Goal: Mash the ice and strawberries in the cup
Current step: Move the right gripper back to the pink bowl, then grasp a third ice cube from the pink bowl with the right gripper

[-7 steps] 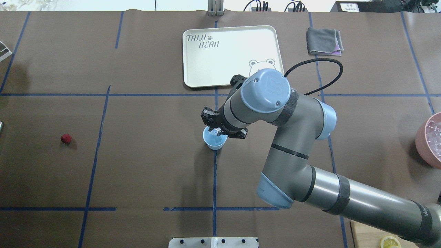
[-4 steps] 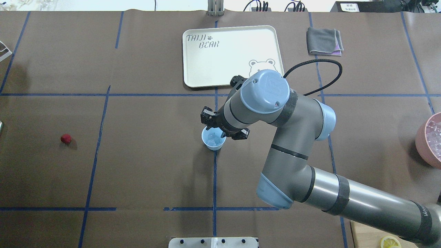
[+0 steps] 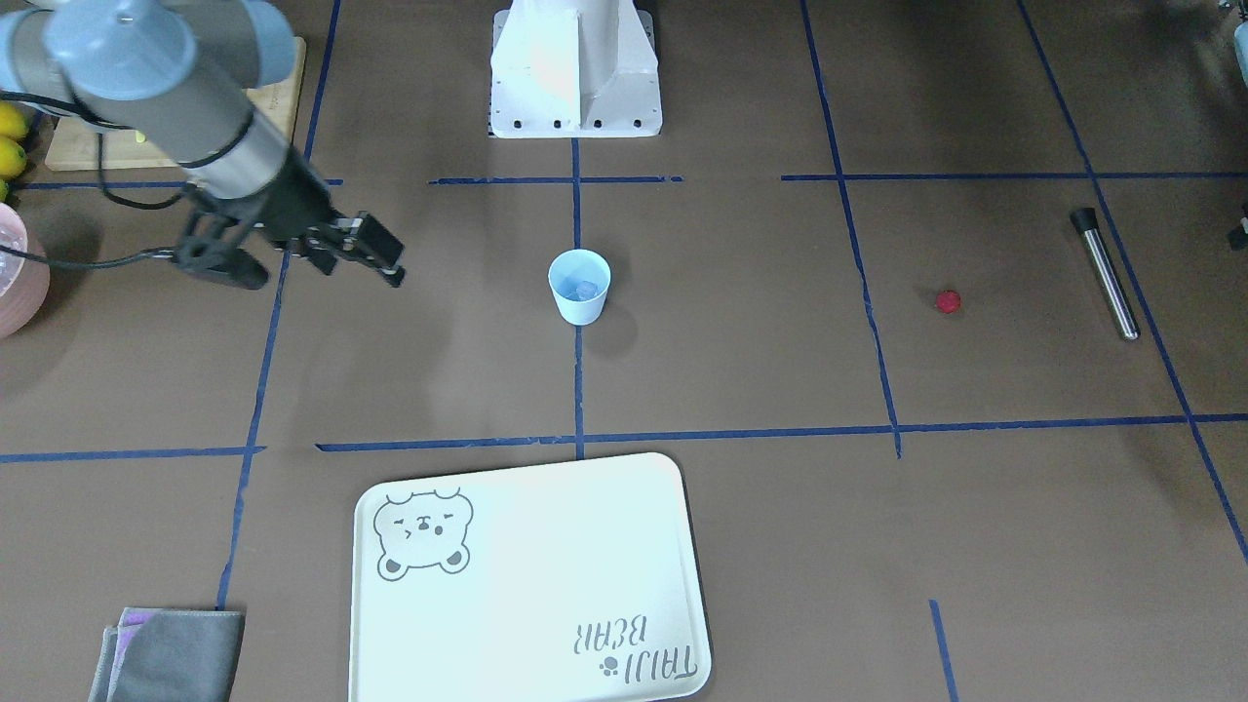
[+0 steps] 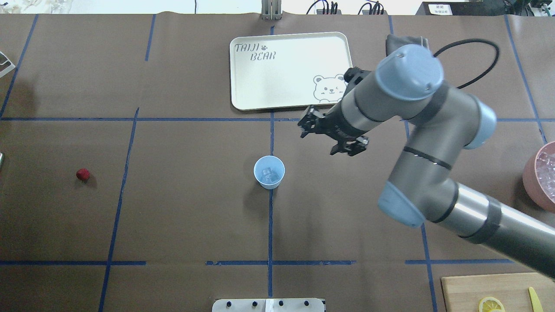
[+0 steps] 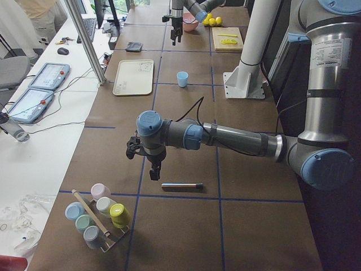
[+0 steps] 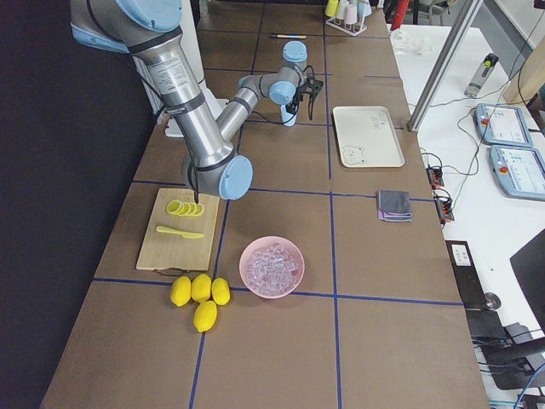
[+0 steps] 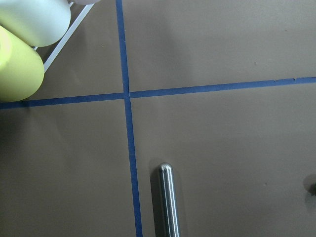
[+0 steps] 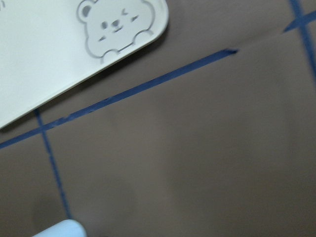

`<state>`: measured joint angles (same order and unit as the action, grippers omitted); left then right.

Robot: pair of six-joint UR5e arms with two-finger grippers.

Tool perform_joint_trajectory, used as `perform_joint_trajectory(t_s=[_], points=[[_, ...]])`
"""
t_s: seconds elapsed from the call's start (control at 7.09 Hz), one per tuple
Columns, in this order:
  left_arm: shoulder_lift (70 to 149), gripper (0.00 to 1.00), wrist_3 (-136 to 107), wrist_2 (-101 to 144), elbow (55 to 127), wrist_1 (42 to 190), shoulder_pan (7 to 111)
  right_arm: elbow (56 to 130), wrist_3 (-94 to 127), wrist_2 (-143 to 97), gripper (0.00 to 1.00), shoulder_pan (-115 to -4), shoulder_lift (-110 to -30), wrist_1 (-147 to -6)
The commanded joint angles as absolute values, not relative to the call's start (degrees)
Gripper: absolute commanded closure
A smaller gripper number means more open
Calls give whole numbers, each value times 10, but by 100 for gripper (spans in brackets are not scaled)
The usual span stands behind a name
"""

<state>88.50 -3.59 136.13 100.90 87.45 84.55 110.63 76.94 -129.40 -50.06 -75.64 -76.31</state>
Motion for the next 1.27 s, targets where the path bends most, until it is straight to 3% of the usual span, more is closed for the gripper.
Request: perform_joint_trajectory(t_s=[0.0,0.28,0.56,1.13], points=[[884,0,-36,1361,1009,875,846,1120,518,-1362,0,-633,-903,-761],[884,0,-36,1361,1009,875,846,1109,343,-1362,0,-722,-1002,-759],[884,0,-35,1361,1006,875,846,1095,248,-1311,0,-729,-1061,-758],[885,0,-34,1361,1000,875,846,1054,206,-1306,9,-727,-1056,-757]])
